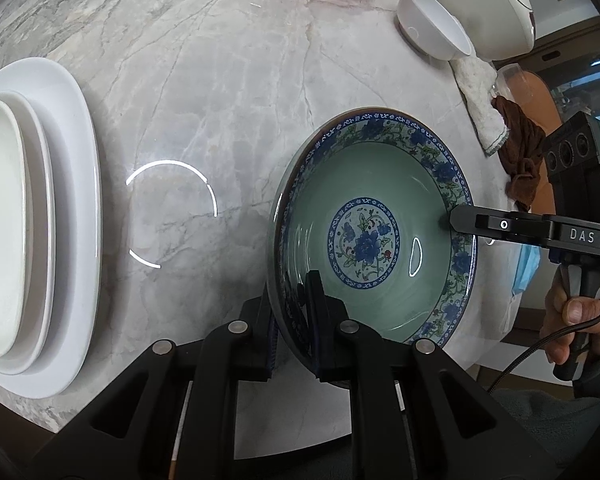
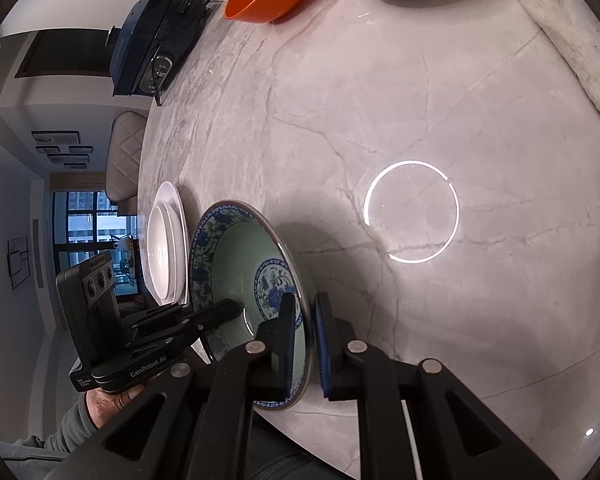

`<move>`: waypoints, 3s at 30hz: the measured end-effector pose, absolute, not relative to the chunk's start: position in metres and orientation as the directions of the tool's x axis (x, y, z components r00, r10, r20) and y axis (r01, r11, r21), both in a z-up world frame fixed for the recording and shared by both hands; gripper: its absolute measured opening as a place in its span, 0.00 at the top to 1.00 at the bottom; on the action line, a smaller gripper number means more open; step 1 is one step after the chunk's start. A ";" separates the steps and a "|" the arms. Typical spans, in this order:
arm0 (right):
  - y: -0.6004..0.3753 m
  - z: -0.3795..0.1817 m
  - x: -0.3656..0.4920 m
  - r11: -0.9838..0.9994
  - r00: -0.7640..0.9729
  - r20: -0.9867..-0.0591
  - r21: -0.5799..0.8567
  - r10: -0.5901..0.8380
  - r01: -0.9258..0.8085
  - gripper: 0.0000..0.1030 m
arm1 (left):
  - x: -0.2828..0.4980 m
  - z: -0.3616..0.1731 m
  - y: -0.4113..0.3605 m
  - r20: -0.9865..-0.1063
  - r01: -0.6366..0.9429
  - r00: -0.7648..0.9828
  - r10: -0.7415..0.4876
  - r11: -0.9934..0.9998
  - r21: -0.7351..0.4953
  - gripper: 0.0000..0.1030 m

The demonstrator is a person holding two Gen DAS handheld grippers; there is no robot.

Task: Organize plates and bowls
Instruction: 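Carry the patterned bowl beside the plate stack, set it down, open both grippers, then move both open grippers to the white bowl beside the orange bowl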

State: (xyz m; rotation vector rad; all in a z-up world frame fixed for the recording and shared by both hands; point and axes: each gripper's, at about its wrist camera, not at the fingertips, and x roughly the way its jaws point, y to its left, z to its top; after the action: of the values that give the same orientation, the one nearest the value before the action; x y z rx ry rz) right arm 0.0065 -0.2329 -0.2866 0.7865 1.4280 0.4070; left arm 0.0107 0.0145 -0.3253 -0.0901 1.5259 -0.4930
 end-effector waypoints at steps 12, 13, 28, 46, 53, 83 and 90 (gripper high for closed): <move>-0.234 -0.286 0.003 0.682 0.131 -0.704 0.709 0.698 0.181 0.87 | 0.008 -0.317 0.025 -0.943 0.199 0.026 -0.331 0.926 -0.320 0.31; -0.235 -0.286 0.002 0.681 0.131 -0.704 0.710 0.698 0.179 0.87 | 0.008 -0.316 0.026 -0.945 0.192 0.028 -0.326 0.930 -0.315 0.31; -0.281 -0.247 -0.008 0.580 0.335 -0.605 0.794 0.723 0.184 0.00 | 0.011 -0.201 0.041 -0.887 0.242 0.209 -0.411 0.901 -0.360 0.00; -0.345 -0.185 0.022 0.472 0.667 -0.495 0.849 0.556 0.237 0.00 | 0.214 -0.117 0.023 -0.828 0.439 0.258 -0.498 0.824 -0.358 0.00; -0.377 -0.215 0.059 0.492 0.671 -0.586 0.793 0.454 0.360 0.17 | 0.239 -0.191 -0.092 -0.890 0.555 0.030 -0.455 0.748 -0.364 0.02; -0.412 -0.298 0.133 0.547 0.443 -0.715 0.699 0.541 0.460 0.38 | 0.265 -0.281 -0.226 -0.922 0.604 -0.041 -0.385 0.726 -0.330 0.29; -0.417 -0.295 0.128 0.538 0.450 -0.707 0.707 0.545 0.459 0.38 | 0.253 -0.258 -0.221 -0.887 0.624 -0.049 -0.459 0.680 -0.386 0.29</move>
State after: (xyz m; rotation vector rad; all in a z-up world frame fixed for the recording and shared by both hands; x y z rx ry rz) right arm 0.1284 -0.4168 -0.2954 1.0673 1.1644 0.0679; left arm 0.2530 -0.2208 -0.2584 0.1524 1.3601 -0.8834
